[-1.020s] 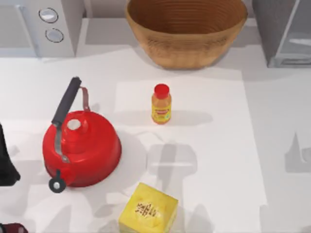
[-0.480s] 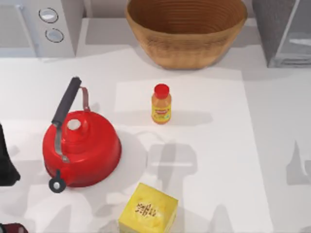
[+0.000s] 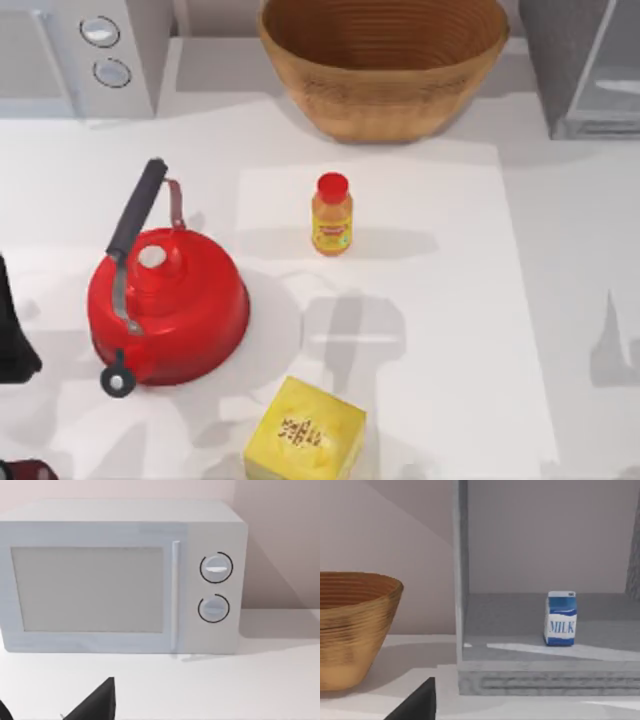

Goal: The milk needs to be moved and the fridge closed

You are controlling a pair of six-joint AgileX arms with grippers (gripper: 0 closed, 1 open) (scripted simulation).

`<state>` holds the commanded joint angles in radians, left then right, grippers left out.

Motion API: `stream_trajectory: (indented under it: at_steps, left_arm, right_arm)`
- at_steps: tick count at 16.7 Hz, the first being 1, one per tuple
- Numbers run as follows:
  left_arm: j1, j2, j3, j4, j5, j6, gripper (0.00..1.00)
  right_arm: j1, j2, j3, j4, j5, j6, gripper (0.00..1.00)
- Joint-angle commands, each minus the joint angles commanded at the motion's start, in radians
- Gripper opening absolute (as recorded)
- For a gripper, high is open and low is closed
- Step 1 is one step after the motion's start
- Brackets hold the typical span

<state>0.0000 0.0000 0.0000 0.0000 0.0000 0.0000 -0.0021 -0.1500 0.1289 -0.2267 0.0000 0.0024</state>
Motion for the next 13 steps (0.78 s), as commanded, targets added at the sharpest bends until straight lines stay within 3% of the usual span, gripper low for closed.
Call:
stream_trajectory:
  at_steps: [9,13]
  left_arm:
    - [0.000,0.000,0.000,0.000,0.000,0.000,1.00]
    - [0.000,0.000,0.000,0.000,0.000,0.000,1.00]
  right_arm:
    - [0.000,-0.414,0.338,-0.826,0.006,-0.021,1.00]
    - [0.001,-0.564,0.461,-1.105,0.007,-0.022,1.00]
